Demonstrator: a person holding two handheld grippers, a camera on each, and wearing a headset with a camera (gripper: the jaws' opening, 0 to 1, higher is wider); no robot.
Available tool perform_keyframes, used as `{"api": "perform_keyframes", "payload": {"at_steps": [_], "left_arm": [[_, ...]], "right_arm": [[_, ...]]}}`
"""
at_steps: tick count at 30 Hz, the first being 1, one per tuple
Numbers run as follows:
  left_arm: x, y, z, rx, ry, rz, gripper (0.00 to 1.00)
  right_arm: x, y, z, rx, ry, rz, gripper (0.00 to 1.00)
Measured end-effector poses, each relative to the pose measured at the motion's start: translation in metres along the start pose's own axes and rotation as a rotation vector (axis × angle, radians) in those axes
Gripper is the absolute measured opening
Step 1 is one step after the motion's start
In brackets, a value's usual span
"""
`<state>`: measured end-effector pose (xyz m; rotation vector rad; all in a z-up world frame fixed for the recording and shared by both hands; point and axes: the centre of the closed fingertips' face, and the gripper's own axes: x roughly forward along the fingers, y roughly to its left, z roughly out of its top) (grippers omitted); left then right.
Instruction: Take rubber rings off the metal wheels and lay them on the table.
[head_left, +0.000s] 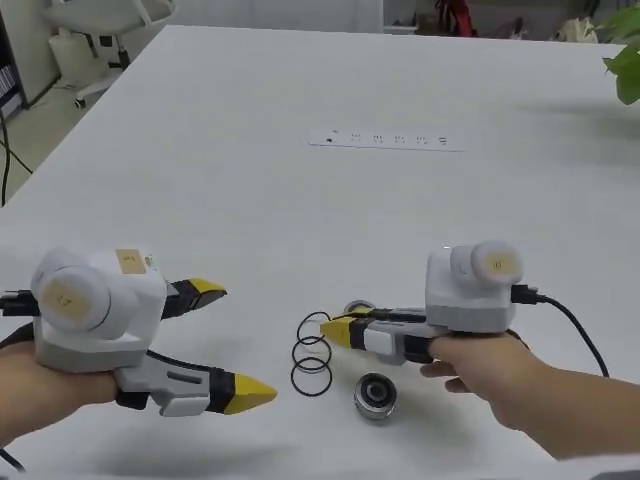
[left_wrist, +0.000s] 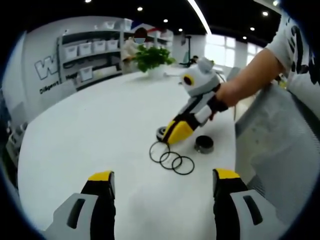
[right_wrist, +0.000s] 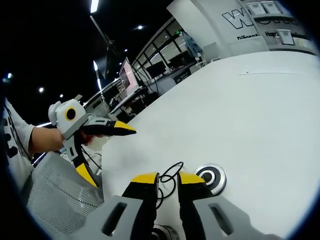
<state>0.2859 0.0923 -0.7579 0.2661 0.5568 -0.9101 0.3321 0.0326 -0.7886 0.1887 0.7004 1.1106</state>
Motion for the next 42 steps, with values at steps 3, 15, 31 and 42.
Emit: {"api": "perform_keyframes", "payload": {"at_steps": [3, 15, 31, 42], "left_arm": [[0.0, -0.001, 0.001, 0.004, 0.001, -0.002, 0.81], [-0.002, 0.0, 0.002, 0.009, 0.003, -0.004, 0.81], [0.004, 0.006, 0.013, 0.023, 0.001, -0.011, 0.78], [0.016, 0.008, 0.024, 0.025, -0.007, -0.025, 0.75]], "right_arm": [[0.0, 0.002, 0.0, -0.02, 0.003, 0.001, 0.13], [-0.007, 0.005, 0.009, -0.145, 0.004, -0.005, 0.16], [-0.04, -0.014, 0.022, -0.219, -0.031, -0.053, 0.19], [-0.053, -0.025, 0.017, -0.255, -0.027, -0.09, 0.2]]}}
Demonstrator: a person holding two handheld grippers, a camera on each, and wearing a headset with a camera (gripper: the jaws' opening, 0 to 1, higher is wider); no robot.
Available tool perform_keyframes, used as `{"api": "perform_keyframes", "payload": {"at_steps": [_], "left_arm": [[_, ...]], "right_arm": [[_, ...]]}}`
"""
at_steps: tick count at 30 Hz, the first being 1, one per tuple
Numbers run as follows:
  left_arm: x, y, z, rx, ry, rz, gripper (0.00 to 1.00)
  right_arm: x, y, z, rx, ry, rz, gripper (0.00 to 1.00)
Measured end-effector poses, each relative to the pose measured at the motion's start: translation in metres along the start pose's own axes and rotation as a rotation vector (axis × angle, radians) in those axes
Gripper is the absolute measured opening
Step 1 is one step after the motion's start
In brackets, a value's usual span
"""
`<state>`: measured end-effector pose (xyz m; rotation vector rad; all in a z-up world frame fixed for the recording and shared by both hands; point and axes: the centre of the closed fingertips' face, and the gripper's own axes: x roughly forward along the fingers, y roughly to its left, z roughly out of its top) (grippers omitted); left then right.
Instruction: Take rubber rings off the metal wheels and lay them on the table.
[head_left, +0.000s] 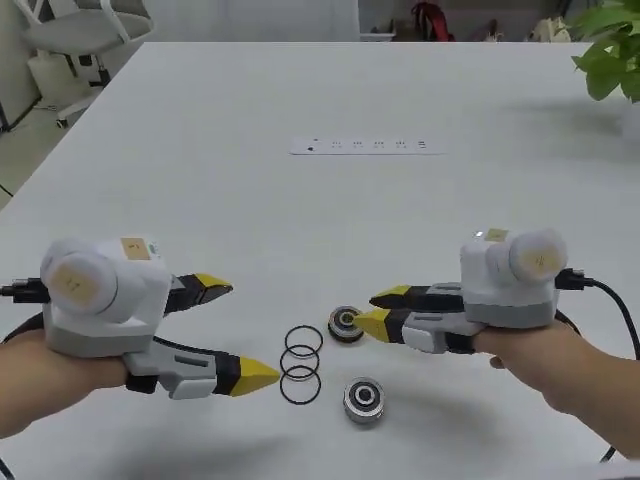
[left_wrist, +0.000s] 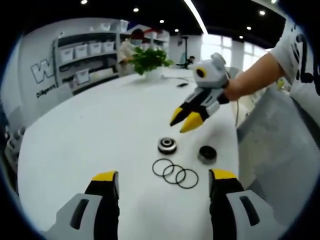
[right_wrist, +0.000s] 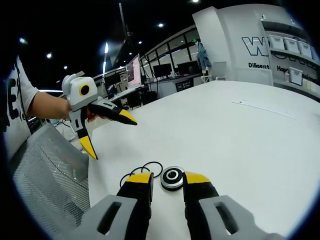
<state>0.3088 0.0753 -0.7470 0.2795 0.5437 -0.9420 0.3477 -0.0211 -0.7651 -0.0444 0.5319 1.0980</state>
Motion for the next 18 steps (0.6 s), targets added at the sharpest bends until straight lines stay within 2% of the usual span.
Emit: {"api": "perform_keyframes", "payload": {"at_steps": [9, 18], "left_arm": [[0.01, 0.005, 0.006, -0.016, -0.011, -0.003, 0.7], [0.02, 0.008, 0.006, -0.022, -0.008, -0.005, 0.66]], "right_arm": [[-0.001, -0.006, -0.008, -0.017, 0.014, -0.012, 0.21], [0.0, -0.011, -0.019, -0.019, 0.03, -0.019, 0.21]]}}
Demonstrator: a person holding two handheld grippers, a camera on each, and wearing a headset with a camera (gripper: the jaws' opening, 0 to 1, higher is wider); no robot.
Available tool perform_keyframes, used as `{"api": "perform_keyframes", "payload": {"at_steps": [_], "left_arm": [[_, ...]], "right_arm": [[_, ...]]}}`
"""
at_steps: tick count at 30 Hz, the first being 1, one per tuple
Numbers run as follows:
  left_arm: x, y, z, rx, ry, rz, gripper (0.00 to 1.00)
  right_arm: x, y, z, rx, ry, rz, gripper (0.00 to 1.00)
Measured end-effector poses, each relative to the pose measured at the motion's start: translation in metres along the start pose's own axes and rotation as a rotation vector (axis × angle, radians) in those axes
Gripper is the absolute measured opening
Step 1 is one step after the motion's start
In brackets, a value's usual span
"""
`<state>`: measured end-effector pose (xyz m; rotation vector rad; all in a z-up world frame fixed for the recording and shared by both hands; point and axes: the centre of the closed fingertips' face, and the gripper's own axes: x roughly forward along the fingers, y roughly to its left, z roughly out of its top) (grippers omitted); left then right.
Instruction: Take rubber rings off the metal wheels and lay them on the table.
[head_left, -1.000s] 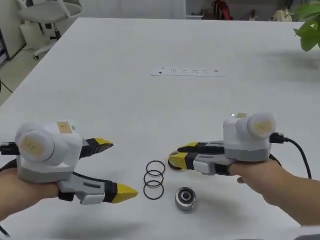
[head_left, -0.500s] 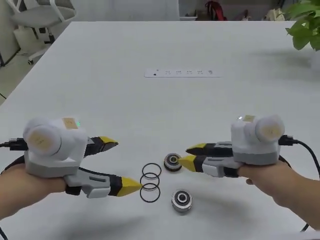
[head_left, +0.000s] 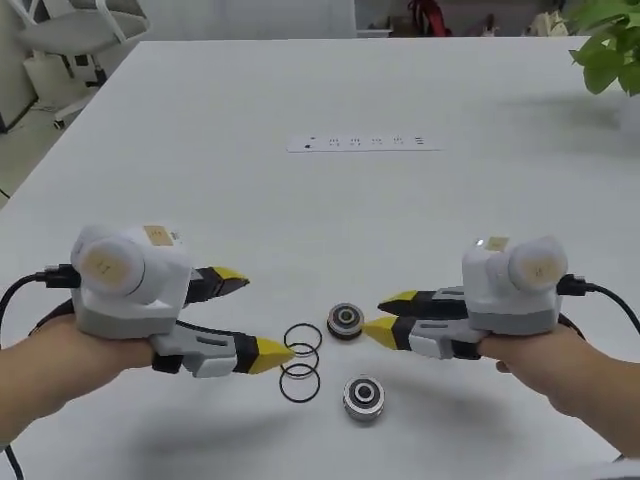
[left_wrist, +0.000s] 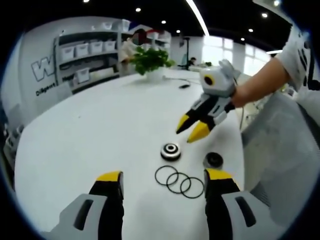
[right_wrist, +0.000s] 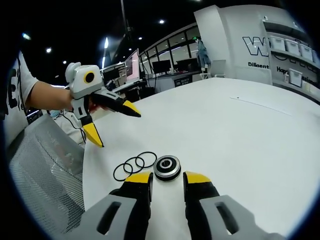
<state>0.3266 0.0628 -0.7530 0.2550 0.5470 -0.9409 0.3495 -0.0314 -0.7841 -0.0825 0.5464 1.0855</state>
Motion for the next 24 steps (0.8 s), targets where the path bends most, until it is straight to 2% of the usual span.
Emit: {"api": "perform_keyframes", "payload": {"at_steps": [9, 24], "left_arm": [[0.011, 0.001, 0.0, -0.004, -0.001, -0.014, 0.62], [0.03, -0.001, 0.001, -0.005, 0.004, -0.037, 0.56]], "right_arm": [[0.006, -0.003, -0.008, -0.01, 0.016, 0.004, 0.21], [0.021, 0.004, -0.015, -0.036, 0.043, 0.037, 0.2]]}}
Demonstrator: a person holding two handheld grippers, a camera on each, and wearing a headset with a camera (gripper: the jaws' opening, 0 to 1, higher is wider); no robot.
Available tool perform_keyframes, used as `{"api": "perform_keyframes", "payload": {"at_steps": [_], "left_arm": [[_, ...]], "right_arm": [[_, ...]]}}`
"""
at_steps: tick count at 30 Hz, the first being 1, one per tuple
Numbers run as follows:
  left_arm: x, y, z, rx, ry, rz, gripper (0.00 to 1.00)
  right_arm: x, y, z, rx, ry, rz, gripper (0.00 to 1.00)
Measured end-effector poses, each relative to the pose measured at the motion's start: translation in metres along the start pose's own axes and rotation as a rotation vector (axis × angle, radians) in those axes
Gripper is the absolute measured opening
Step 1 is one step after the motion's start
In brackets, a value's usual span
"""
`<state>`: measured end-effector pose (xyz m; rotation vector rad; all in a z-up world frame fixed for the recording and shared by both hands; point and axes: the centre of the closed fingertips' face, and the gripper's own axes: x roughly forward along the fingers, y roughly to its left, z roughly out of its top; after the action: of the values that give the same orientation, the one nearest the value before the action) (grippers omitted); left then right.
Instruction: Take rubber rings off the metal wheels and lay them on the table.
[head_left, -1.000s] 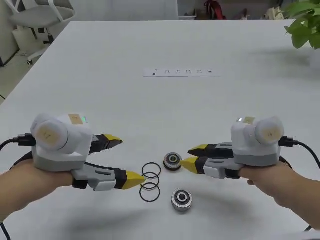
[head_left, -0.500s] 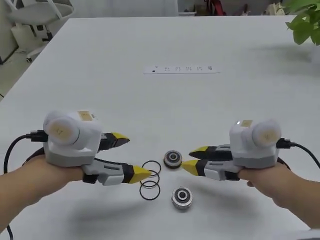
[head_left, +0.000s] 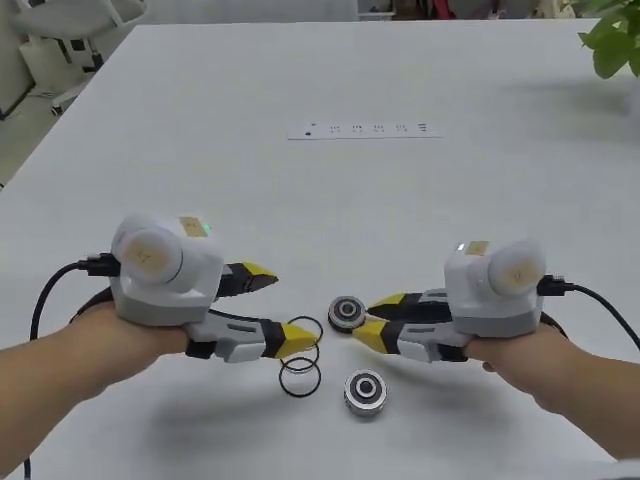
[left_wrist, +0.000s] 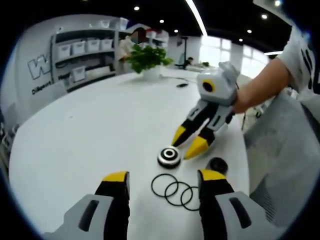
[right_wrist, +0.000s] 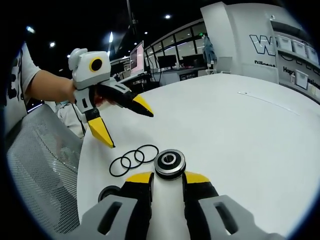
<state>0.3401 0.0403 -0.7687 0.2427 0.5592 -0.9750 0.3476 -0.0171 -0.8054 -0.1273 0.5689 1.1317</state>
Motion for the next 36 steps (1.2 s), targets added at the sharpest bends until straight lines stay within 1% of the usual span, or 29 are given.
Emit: {"api": "perform_keyframes", "payload": {"at_steps": [6, 12, 20, 24, 30, 36], "left_arm": [[0.007, -0.001, 0.0, -0.001, 0.004, -0.008, 0.54], [0.014, -0.003, 0.002, 0.005, 0.007, -0.018, 0.52], [0.025, -0.007, 0.008, 0.019, 0.005, -0.034, 0.47], [0.03, -0.009, 0.008, 0.033, 0.011, -0.039, 0.46], [0.037, -0.011, 0.008, 0.036, 0.016, -0.049, 0.41], [0.042, -0.01, 0.007, 0.048, 0.027, -0.054, 0.37]], "right_arm": [[0.001, -0.003, 0.0, 0.002, -0.003, -0.006, 0.18], [0.003, -0.004, -0.004, 0.007, 0.003, -0.006, 0.17], [0.002, -0.005, -0.004, 0.009, -0.006, -0.004, 0.15], [0.003, -0.005, -0.003, 0.008, -0.008, -0.003, 0.15], [0.003, -0.006, -0.003, 0.011, -0.014, -0.005, 0.15], [0.003, -0.006, -0.003, 0.011, -0.015, -0.006, 0.14]]}}
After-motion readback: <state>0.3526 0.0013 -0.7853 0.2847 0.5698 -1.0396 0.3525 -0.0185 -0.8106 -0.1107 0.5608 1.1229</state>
